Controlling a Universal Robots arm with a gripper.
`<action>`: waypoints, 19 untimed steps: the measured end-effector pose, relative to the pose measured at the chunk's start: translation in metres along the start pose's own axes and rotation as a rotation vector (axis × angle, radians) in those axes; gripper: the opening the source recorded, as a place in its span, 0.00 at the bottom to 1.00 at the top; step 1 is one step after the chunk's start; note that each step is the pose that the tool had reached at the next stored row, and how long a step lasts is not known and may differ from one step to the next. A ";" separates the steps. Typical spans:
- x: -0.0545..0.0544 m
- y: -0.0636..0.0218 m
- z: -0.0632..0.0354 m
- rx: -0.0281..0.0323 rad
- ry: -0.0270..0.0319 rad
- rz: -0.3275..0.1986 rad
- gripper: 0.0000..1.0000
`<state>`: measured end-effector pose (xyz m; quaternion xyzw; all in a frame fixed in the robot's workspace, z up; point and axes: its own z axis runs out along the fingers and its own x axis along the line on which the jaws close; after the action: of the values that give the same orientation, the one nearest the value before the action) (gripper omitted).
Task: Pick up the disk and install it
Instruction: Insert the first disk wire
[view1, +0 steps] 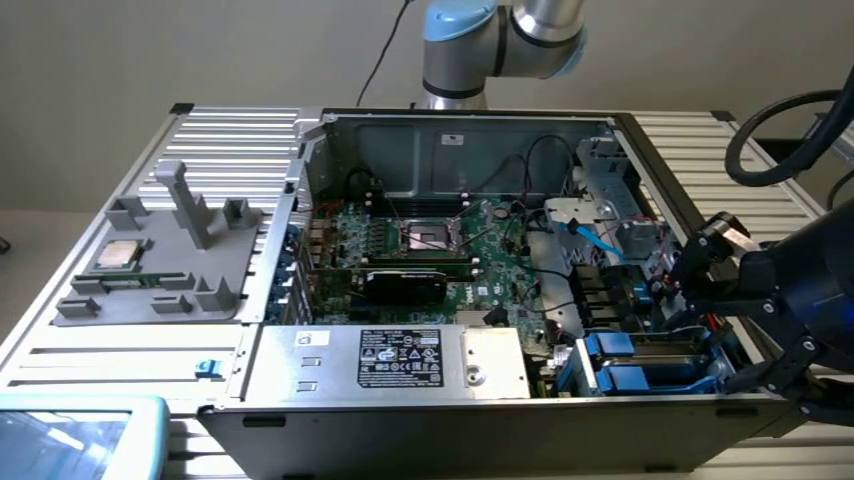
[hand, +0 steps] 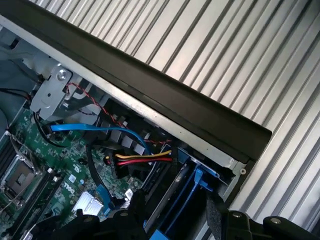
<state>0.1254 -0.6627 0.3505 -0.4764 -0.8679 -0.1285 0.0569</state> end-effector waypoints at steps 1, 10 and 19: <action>0.000 -0.0001 0.0010 0.0012 0.0011 -0.011 0.61; -0.002 0.0028 0.0015 -0.0048 0.0091 -0.016 0.61; -0.003 0.0057 0.0019 -0.0096 0.0130 -0.019 0.58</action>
<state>0.1320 -0.6618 0.3490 -0.4674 -0.8715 -0.1363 0.0590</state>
